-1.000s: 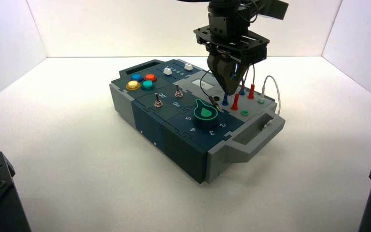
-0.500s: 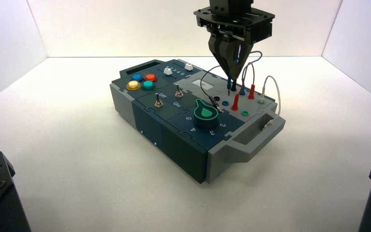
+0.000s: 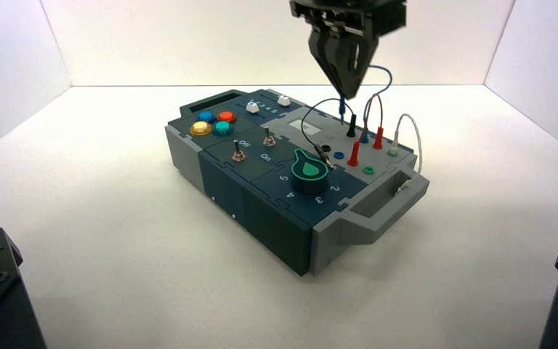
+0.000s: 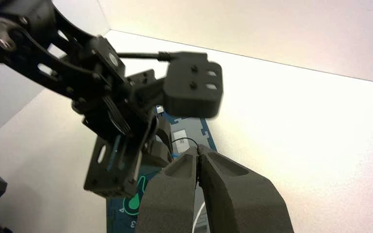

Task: Pull the blue wire.

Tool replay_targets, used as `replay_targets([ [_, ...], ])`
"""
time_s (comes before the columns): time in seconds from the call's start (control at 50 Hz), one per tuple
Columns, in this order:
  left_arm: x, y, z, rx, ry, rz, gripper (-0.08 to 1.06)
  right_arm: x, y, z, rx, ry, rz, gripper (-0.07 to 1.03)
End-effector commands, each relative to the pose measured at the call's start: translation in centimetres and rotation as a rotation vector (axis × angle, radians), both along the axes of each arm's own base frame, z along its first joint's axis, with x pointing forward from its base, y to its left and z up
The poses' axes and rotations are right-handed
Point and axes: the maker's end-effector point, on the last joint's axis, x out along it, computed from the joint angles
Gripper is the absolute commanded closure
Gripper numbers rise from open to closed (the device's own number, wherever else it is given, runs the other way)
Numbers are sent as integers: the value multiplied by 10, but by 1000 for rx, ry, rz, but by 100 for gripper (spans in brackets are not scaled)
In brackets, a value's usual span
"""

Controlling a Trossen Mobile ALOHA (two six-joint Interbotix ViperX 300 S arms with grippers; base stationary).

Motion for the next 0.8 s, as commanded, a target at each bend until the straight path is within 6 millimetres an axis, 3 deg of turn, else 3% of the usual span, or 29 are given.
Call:
replay_targets([
  [0.02, 11, 8, 23, -44, -41, 27, 101, 3, 1, 6, 12, -13, -6, 98],
  [0.26, 17, 17, 32, -67, -64, 52, 93, 2, 1, 4, 16, -5, -6, 98],
  [0.4, 16, 21, 35, -71, -67, 64, 55, 2, 2, 3, 20, 4, -4, 98],
  [0.52, 15, 26, 37, -66, -74, 71, 31, 2, 2, 3, 21, 6, -4, 98],
  [0.8, 9, 33, 50, -88, -86, 88, 30, 2, 2, 2, 21, 9, -4, 98],
])
